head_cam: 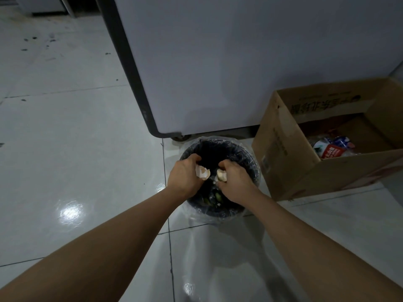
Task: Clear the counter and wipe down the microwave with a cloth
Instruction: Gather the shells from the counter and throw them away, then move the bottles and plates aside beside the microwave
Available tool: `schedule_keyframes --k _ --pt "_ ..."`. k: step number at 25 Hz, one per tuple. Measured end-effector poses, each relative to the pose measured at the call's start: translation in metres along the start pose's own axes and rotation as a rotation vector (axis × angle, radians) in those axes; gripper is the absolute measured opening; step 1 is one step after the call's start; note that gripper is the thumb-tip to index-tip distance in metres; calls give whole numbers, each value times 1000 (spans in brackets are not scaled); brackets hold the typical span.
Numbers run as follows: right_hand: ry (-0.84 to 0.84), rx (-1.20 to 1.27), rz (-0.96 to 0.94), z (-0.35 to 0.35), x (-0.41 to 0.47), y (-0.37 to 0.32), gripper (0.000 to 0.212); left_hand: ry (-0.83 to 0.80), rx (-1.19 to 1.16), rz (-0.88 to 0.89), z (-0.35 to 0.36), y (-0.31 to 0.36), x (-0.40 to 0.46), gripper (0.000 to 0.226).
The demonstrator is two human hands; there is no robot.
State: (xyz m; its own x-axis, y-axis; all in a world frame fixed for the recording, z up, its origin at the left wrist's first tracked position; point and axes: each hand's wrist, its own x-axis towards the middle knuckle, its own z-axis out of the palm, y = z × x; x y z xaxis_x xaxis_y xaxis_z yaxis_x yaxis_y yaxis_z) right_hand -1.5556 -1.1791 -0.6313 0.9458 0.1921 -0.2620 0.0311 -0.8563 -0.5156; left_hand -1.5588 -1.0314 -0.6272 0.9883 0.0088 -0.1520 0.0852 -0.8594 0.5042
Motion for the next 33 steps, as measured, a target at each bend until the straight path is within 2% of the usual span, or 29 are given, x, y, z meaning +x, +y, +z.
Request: schedule_keyframes --k 2,6,12,18,27,33 --pt "-35 -3 2 1 -3 2 59 -12 10 3 0 2 0 54" --pt "-21 15 -2 -13 -12 -1 61 -29 47 1 -13 12 -4 55" --pt "-70 25 18 -71 -46 -34 63 -120 115 -1 -78 45 -23 58" --pt "-114 -18 3 -170 -91 -104 65 -154 157 -9 -191 100 -55 52" --pt "-113 -51 -90 -348 -153 -234 45 -134 188 -4 -391 197 -97 59" --pt "-83 -83 -165 -458 -191 -320 51 -64 207 -24 -519 260 -120 59"
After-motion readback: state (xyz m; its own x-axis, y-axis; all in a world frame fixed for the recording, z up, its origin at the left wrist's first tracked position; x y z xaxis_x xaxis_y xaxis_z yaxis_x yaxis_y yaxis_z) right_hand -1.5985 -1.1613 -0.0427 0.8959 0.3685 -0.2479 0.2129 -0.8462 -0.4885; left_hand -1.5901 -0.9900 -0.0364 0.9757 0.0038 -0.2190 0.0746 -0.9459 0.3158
